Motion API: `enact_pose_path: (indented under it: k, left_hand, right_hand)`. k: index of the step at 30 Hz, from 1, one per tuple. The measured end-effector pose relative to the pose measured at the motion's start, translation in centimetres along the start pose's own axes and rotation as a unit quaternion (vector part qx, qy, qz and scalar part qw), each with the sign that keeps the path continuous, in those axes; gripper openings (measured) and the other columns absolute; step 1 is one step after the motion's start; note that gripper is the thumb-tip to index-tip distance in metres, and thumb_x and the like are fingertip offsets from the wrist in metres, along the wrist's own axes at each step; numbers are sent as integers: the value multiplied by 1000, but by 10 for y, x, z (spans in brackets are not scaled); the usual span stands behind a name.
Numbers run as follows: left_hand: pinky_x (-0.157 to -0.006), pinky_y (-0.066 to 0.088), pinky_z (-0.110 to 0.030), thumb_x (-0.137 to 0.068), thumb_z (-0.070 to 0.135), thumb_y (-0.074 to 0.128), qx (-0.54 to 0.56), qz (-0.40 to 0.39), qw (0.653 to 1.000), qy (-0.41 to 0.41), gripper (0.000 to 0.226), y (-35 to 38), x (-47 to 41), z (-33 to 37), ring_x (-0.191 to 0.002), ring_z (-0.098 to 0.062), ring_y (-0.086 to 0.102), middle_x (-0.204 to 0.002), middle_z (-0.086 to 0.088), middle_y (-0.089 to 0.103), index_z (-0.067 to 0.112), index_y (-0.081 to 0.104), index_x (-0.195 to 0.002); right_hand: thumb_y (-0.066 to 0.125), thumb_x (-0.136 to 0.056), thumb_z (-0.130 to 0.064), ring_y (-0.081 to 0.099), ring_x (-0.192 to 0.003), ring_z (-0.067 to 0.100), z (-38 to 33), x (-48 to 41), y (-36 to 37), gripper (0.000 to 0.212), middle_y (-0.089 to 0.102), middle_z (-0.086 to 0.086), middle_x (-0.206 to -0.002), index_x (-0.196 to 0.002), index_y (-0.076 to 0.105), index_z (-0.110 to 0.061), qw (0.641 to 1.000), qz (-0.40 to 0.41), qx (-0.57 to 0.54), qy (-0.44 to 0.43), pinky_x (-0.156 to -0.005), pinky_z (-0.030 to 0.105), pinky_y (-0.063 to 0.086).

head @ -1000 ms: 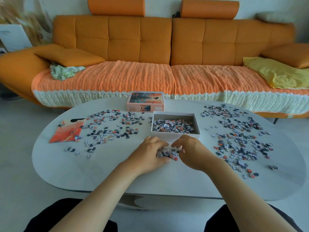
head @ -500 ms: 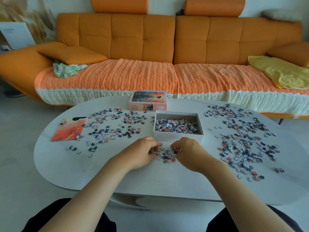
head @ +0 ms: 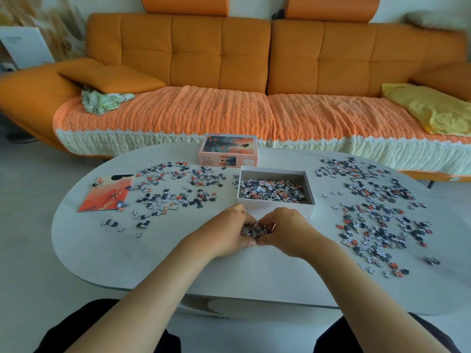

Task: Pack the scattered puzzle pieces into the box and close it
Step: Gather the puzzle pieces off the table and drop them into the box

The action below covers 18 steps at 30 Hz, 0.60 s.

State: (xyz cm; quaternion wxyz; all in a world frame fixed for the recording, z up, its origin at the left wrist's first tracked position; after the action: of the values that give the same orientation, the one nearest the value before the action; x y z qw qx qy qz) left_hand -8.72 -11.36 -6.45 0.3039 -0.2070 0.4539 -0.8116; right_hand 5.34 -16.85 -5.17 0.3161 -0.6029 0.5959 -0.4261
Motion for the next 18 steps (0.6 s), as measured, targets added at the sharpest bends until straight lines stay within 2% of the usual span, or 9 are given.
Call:
enact_pose_path:
  k: [2,5,8,10,12,15,18]
  left_hand:
    - [-75,41,-22,-81,38,74,13,13,1000,-5,35,-1,1,0,-88,-8,52,-101,8,48,26,68,-114]
    - [-75,44,-20,-82,31,74,24,32,999,-4,22,-1,3,0,-86,-8,55,-98,9,51,24,71,-103]
    - [-75,47,-23,-84,25,73,15,54,998,-7,14,-1,4,1,-86,-11,56,-96,7,56,23,73,-98]
    - [-69,44,-17,-83,23,74,20,63,998,-13,13,-1,4,1,-82,-9,57,-91,8,58,21,73,-95]
    - [-64,40,-11,-81,20,75,36,66,997,-21,11,-2,3,0,-77,-7,58,-85,9,60,20,73,-92]
    - [-61,41,-14,-82,18,75,68,70,995,-29,8,-6,-1,-2,-72,-7,60,-79,12,62,21,72,-88]
    - [-52,38,-9,-83,17,74,116,104,987,-34,7,-19,-10,0,-61,1,56,-71,13,63,23,70,-82]
  right_hand:
    - [78,-77,-33,53,-82,10,-1,0,-1,34,59,-6,-95,-109,72,-25,1000,-1,-9,9,-54,11,33]
    - [77,-78,-29,52,-80,8,-2,-2,-2,26,61,-7,-92,-104,75,-23,1000,4,-5,3,-52,6,31]
    - [75,-79,-24,50,-68,5,-4,-3,0,21,64,-6,-87,-100,76,-20,1000,9,-11,1,-48,6,33]
    - [72,-80,-21,48,-60,3,-5,-5,1,17,65,-5,-83,-97,77,-19,1000,7,-22,6,-47,6,34]
    - [70,-81,-19,50,-58,5,-6,-5,1,14,64,-5,-78,-94,77,-19,999,-1,-32,15,-47,10,39]
    - [68,-81,-13,63,-65,17,-6,-7,-6,12,65,-6,-68,-87,76,-21,998,2,-56,22,-53,20,50]
    - [72,-81,-14,69,-67,20,-5,-9,-23,10,70,1,-72,-78,74,-24,994,54,-95,11,-62,31,58]
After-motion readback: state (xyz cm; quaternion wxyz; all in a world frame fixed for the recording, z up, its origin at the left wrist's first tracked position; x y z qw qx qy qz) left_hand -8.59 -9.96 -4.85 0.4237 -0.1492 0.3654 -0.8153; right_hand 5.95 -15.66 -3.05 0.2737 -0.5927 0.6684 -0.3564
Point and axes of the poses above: each hand's wrist, its own x-axis away from the middle knuckle, its own y-axis out of the palm, z = x × y, the point moved 3 cm from there along -x, towards the middle knuckle
